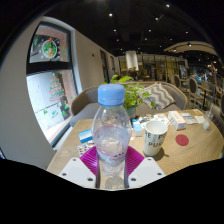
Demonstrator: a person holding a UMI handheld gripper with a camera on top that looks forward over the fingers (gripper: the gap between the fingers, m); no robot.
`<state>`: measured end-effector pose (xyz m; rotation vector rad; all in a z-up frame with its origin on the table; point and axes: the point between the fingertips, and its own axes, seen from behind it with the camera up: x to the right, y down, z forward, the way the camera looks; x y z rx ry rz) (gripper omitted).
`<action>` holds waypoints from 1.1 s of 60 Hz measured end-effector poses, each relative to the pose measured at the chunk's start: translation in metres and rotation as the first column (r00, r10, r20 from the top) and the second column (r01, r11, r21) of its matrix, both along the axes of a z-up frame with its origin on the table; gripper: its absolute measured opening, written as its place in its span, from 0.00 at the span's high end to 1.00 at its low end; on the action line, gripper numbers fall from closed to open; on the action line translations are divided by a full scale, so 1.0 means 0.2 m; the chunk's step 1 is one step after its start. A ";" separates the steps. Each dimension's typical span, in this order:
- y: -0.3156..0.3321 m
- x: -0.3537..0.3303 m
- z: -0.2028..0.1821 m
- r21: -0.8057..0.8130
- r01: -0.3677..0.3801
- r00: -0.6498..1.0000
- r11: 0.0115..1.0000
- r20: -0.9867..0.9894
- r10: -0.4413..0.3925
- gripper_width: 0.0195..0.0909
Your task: Pour water
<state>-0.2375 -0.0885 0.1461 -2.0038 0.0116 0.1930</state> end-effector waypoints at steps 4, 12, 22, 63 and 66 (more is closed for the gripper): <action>0.08 -0.04 0.09 0.020 -0.015 0.997 1.000 -0.071 0.016 0.83; 0.24 -0.08 0.26 0.002 0.000 0.934 1.000 -0.358 0.001 0.84; 0.46 -0.08 0.39 -0.082 0.000 0.603 0.997 -0.795 -0.065 0.84; 0.67 0.02 0.34 -0.259 -0.100 -0.252 0.961 -0.928 -0.276 0.84; 0.66 0.02 0.35 -0.258 -0.101 -0.210 0.961 -0.938 -0.274 0.84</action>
